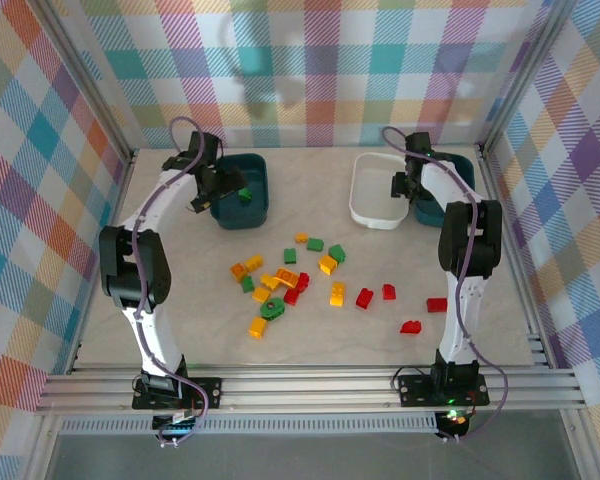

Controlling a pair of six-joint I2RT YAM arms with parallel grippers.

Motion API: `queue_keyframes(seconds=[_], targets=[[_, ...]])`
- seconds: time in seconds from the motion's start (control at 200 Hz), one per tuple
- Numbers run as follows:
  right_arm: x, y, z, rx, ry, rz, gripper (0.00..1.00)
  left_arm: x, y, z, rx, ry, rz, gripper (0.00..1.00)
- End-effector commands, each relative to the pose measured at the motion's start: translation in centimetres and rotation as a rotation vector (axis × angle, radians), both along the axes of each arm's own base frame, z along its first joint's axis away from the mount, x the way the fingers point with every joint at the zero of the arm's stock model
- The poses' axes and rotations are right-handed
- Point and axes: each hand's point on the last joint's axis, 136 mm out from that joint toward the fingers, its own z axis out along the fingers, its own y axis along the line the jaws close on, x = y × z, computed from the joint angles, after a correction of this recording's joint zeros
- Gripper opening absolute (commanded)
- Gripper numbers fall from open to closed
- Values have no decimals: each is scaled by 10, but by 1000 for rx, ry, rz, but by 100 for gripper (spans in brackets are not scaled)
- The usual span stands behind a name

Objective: Sort the legos into containers by color

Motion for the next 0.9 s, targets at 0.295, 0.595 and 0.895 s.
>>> queue_keyframes(seconds=[0.295, 0.595, 0.895], targets=[[-15, 40, 10, 107, -34, 51, 22, 15, 32, -28, 150, 49, -3, 95], [-19, 133, 19, 202, -84, 115, 7, 27, 16, -52, 270, 41, -93, 88], [-8, 189, 9, 295, -40, 97, 6, 28, 5, -66, 319, 35, -172, 74]])
